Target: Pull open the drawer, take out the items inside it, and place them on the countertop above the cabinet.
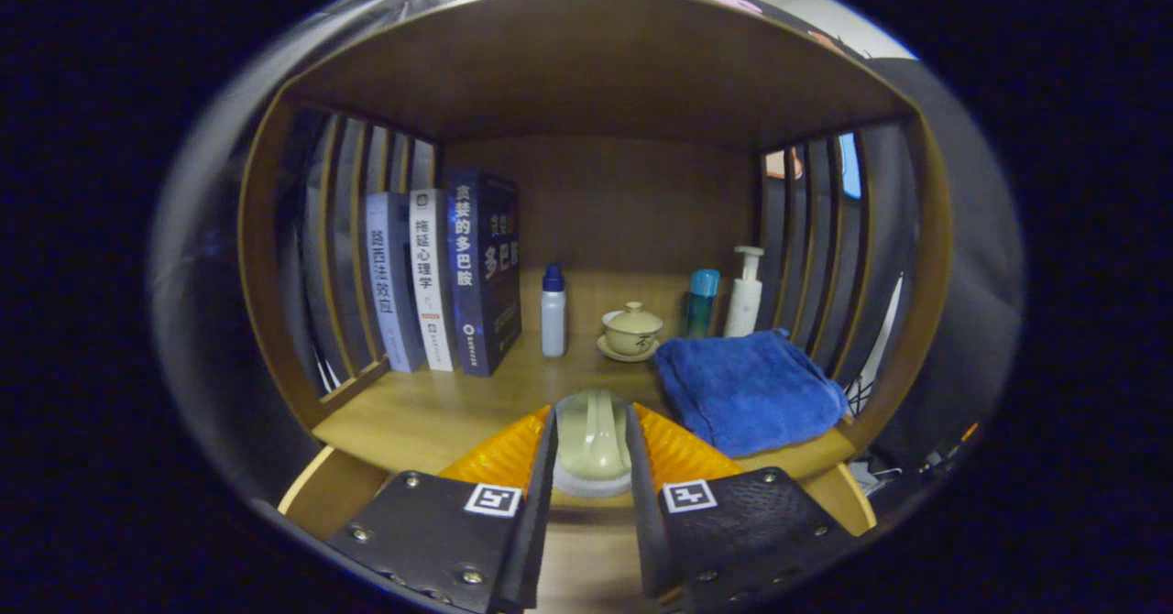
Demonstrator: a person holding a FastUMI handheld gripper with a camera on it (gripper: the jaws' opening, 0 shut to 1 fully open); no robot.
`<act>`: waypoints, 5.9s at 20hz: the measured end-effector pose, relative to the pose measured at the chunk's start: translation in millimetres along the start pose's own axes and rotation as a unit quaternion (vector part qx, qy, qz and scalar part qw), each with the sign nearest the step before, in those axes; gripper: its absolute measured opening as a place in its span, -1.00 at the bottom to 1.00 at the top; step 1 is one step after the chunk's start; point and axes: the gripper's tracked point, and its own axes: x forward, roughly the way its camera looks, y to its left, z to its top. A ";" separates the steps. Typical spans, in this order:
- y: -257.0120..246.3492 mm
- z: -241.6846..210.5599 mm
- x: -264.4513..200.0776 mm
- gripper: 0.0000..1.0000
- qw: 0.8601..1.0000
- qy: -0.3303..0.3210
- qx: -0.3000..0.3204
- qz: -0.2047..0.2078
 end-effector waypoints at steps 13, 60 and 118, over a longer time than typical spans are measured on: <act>18.6 -59.2 -148.8 -0.06 0.998 -0.046 -0.006 0.031; -1.6 -157.2 -139.6 0.97 0.999 0.010 0.036 0.002; 12.9 -128.7 17.2 1.00 0.999 0.022 0.040 -0.006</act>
